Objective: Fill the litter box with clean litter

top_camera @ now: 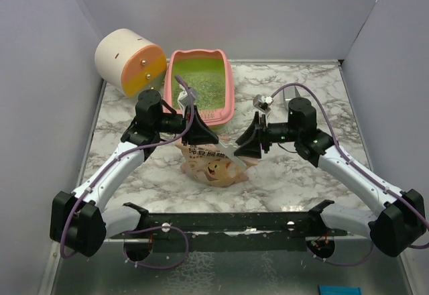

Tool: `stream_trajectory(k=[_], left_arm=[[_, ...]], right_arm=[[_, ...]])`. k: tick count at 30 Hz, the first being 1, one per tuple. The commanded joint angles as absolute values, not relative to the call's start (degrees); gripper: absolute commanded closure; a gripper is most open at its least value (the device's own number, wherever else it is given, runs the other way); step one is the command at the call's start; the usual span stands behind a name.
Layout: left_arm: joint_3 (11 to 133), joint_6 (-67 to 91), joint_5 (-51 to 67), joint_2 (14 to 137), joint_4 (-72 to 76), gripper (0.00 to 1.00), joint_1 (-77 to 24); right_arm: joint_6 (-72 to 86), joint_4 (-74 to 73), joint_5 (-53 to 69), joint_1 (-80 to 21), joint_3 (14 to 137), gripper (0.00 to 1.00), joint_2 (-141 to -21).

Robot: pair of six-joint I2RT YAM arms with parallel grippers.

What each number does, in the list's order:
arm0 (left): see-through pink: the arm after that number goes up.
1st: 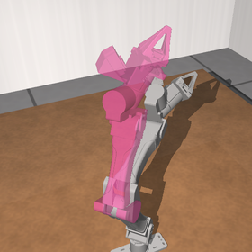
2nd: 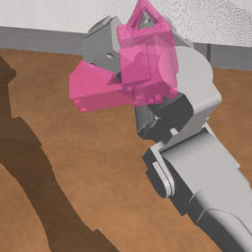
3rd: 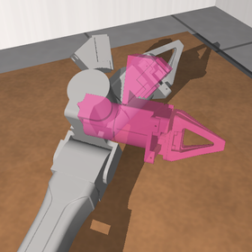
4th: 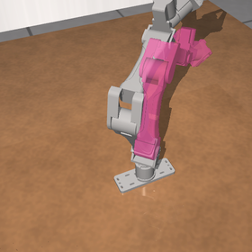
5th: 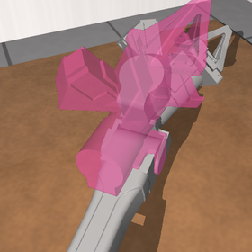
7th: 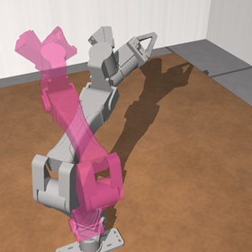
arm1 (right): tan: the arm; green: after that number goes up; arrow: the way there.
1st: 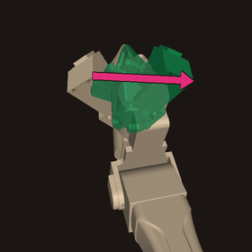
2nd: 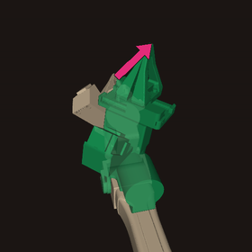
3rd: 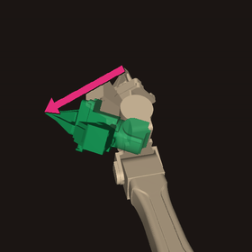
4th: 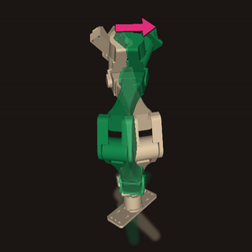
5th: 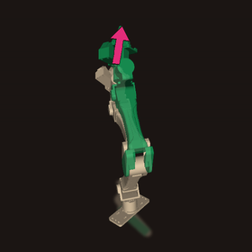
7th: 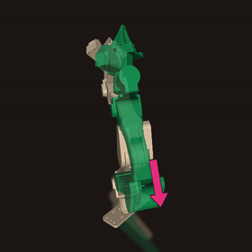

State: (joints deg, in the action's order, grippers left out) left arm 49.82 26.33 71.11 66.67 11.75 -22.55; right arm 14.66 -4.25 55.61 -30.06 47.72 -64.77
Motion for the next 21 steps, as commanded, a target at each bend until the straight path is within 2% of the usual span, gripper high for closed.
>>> stream_trajectory(k=[1, 4, 10, 12, 13, 14, 15, 19, 21], left_arm=[[48.59, 26.41, 73.67, 65.69, 13.87, 1.0, -23.12], [48.56, 26.37, 73.64, 66.04, 13.99, 1.0, -23.14], [49.12, 26.48, 73.4, 66.27, 13.98, 1.0, -23.2], [49.26, 26.19, 72.44, 66.18, 13.46, 1.0, -23.2], [49.19, 25.78, 71.7, 66.12, 12.99, 0.94, -23.2], [49.88, 24.13, 70.06, 66.02, 10.75, 0.79, -23.2], [51.18, 20.45, 67.38, 65.86, 6.32, 0.68, -23.2], [56.04, 7.59, 50.43, 64.5, -14.66, 0.44, -23.2], [55.95, 4.53, 40.95, 62.78, -18.64, 0.34, -23.2]], right_arm=[[16.04, 1.85, 60.43, -30.37, 48.93, 0.48, -65.0], [16.54, 2.38, 61.64, -30.41, 49.73, 0.54, -65.66], [17.47, 3.33, 64.74, -30.5, 49.63, 0.82, -66.62], [17.41, 3.23, 65.12, -30.54, 49.37, 0.97, -66.5], [17.02, 2.56, 64.46, -30.58, 49.38, 0.99, -66.19], [16.03, 1.3, 63.07, -30.59, 49.59, 0.99, -65.74], [14.2, -1.05, 61.57, -30.59, 50.06, 0.99, -65.14], [5.47, -12.76, 47.87, -30.54, 54.41, 0.99, -62.54], [0.04, -19.77, 39.57, -30.59, 57.83, 0.99, -62.17]])
